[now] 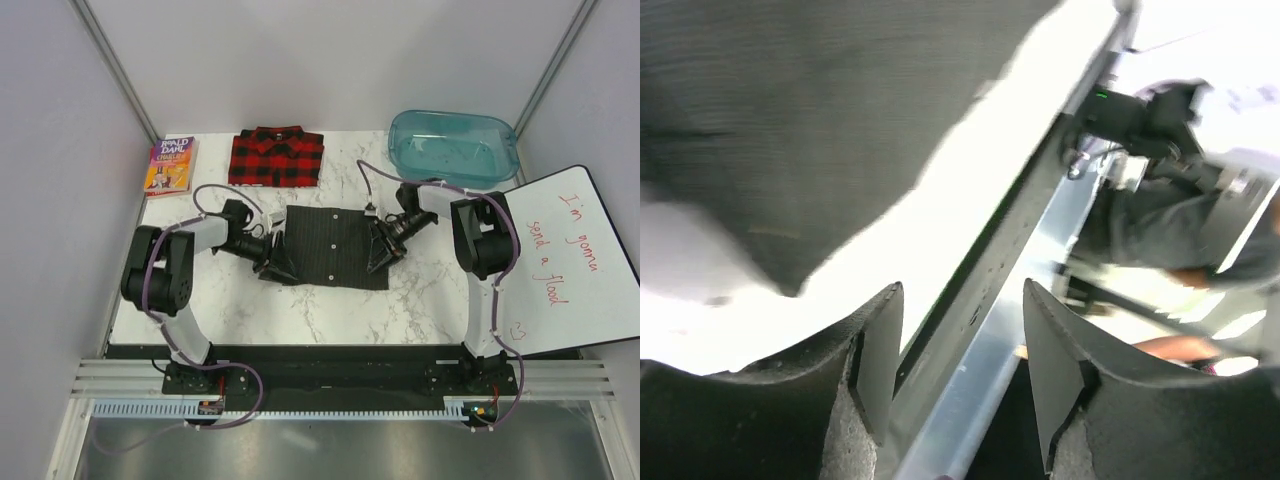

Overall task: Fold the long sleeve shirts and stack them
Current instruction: Fold the shirt

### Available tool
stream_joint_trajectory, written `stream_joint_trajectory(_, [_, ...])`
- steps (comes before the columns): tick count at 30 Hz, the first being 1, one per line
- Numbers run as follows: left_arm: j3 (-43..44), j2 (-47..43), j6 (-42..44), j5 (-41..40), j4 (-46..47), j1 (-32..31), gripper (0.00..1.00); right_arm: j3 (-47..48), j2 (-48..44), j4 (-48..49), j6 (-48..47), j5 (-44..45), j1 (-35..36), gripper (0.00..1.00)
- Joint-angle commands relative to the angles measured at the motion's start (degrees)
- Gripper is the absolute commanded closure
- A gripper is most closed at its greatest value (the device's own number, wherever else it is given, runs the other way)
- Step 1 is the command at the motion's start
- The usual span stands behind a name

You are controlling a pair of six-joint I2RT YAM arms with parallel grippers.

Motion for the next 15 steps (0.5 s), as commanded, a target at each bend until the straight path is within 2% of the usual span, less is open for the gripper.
stream_joint_trajectory(1, [5.7, -11.9, 8.8, 7.4, -1.2, -1.0, 0.41, 14.8, -5.0, -9.5, -9.7, -0.8, 0.5, 0.54])
stream_joint_trajectory(4, [14.9, -7.5, 5.7, 5.8, 1.9, -3.2, 0.41, 21.9, -0.8, -3.5, -3.5, -1.4, 0.5, 0.54])
stream_joint_trajectory(9, [31.3, 9.3, -0.6, -1.1, 7.2, -3.6, 0.43, 32.8, 8.8, -0.2, -1.5, 4.5, 0.6, 0.56])
stream_joint_trajectory(12, [38.7, 18.7, -3.7, -5.7, 7.3, -3.4, 0.45, 35.7, 13.0, 2.6, 0.6, 8.7, 0.6, 0.56])
stream_joint_trajectory(15, [41.1, 24.5, -6.1, -9.0, 5.7, -2.1, 0.48, 37.4, 16.9, 3.3, 0.3, 14.8, 0.6, 0.57])
